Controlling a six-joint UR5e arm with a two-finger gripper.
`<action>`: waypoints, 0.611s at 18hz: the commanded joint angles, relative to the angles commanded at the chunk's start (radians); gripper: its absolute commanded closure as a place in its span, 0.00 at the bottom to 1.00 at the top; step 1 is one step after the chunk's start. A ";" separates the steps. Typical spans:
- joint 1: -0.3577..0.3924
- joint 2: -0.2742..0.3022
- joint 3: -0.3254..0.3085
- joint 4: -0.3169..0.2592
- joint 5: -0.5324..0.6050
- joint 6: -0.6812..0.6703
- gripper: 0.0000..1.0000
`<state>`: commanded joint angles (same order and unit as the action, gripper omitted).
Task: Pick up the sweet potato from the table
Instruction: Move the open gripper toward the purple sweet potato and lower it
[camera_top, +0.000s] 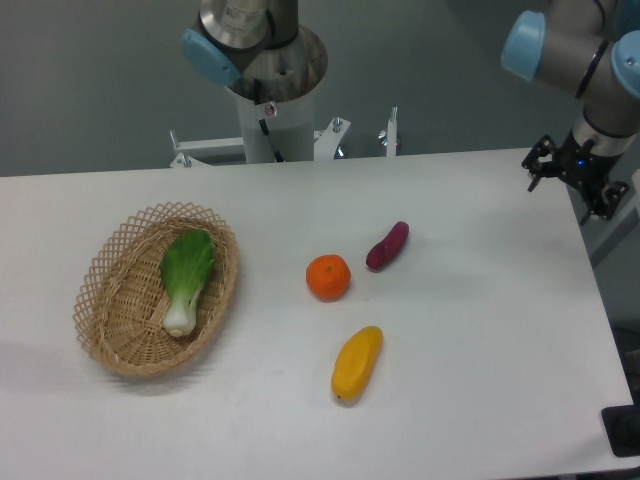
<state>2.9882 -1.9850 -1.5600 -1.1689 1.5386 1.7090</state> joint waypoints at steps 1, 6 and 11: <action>0.000 0.000 -0.003 0.000 -0.008 -0.011 0.00; -0.015 0.028 -0.067 0.005 -0.046 -0.026 0.00; -0.044 0.064 -0.173 0.051 -0.061 -0.026 0.00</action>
<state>2.9438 -1.9206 -1.7332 -1.1184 1.4772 1.6828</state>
